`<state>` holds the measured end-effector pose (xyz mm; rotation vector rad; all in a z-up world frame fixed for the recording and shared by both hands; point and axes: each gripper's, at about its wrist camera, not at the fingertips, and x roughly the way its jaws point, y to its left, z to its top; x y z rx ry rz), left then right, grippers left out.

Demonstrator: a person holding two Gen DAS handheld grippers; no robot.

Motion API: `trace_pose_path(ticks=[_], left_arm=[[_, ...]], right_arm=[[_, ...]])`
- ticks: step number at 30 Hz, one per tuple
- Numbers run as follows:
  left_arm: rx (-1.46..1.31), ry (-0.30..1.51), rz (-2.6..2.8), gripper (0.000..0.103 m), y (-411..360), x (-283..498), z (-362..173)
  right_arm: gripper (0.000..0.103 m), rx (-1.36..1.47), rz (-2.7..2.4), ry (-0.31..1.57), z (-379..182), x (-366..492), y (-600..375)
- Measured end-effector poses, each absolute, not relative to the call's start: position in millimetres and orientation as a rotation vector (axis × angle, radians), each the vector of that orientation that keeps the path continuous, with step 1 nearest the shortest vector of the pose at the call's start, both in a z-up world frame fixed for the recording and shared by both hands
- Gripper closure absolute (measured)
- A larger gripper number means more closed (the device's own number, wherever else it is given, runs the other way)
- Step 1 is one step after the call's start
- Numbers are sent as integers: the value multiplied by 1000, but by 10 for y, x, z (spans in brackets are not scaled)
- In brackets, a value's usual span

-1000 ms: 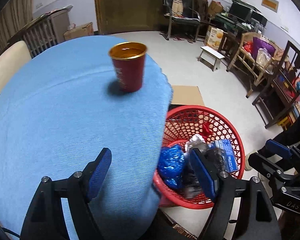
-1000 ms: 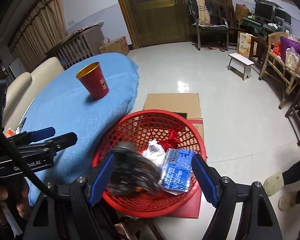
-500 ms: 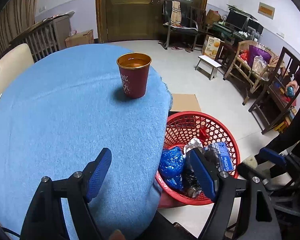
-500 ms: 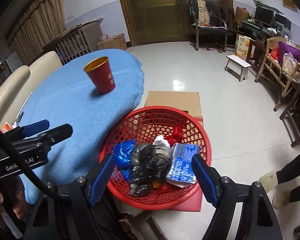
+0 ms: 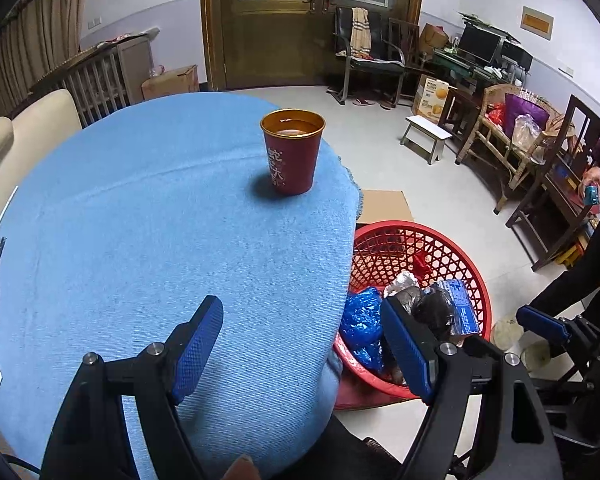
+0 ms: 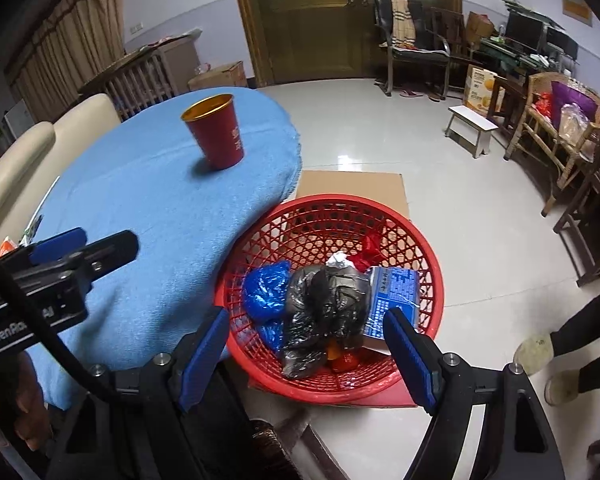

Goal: Collect trash

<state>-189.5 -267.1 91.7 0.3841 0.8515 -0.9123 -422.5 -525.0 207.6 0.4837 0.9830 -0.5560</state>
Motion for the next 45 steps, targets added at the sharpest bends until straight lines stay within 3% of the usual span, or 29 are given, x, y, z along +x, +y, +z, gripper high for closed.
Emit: trace_pose_path(ticks=[45], left_arm=[[418,805,-928,19,-2669,-2040,936]], right_arm=[[21,493,-642,965,2089,-4290,-5279]])
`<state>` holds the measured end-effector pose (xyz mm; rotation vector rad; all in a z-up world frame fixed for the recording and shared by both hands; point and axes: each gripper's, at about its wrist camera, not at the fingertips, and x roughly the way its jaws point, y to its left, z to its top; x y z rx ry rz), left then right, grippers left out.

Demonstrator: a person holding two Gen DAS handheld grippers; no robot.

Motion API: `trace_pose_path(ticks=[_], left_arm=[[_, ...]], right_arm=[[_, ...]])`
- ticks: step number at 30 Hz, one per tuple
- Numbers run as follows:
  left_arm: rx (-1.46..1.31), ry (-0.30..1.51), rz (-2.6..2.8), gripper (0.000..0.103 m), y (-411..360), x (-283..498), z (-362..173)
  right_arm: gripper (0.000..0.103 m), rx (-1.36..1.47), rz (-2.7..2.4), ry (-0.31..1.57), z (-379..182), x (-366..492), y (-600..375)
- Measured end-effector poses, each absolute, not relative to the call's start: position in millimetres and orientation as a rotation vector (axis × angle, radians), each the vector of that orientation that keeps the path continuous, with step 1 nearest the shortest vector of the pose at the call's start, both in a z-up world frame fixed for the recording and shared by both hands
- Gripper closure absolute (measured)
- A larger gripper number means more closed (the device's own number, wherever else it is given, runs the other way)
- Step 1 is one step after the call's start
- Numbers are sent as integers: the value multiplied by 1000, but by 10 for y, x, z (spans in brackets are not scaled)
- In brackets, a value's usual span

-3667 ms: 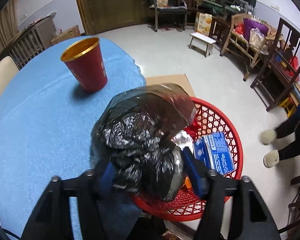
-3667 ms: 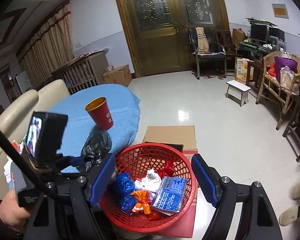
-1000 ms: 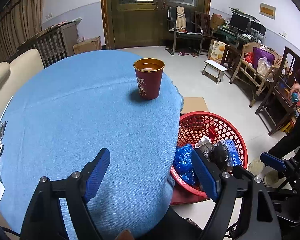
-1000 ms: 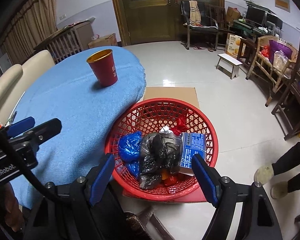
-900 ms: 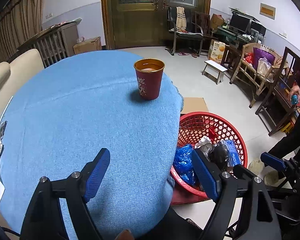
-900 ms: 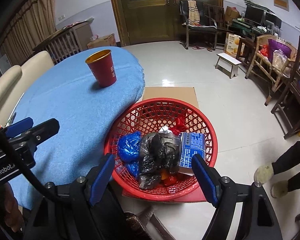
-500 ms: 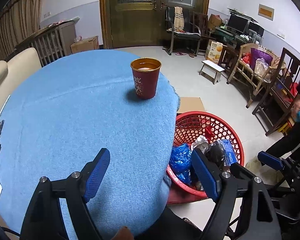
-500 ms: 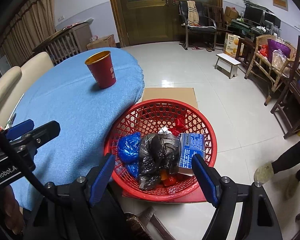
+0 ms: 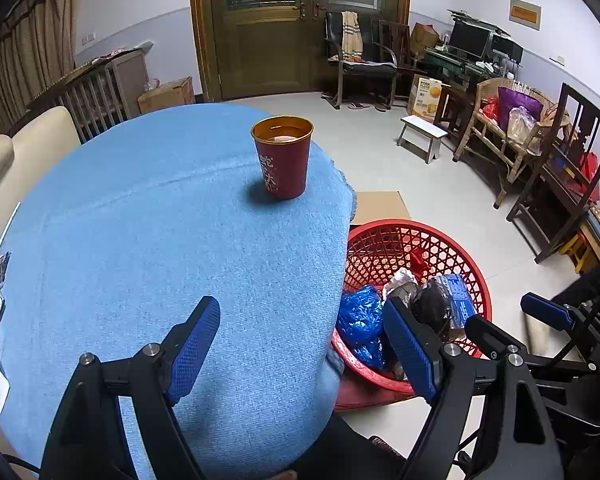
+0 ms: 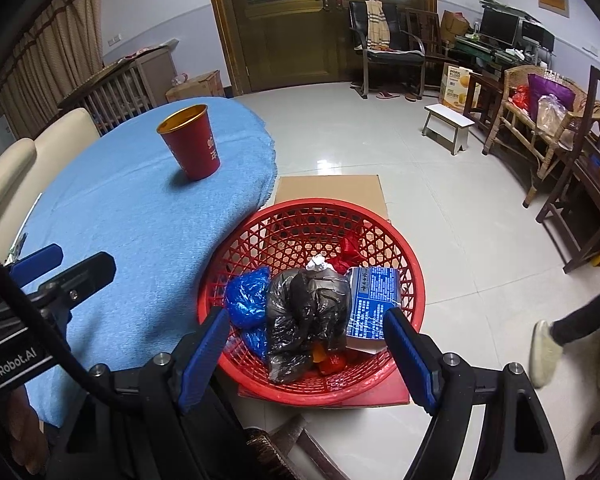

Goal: Collect trash

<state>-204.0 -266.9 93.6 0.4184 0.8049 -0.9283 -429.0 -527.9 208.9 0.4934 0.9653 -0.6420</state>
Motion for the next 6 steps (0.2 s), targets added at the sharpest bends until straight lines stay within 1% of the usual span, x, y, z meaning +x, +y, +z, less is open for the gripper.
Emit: trace_pose_path(ticks=[6], left_arm=[[411,803,-952,18,-2667,-2055,925]], right_arm=[[21,499,-647,973,2053,-4298,-5292]])
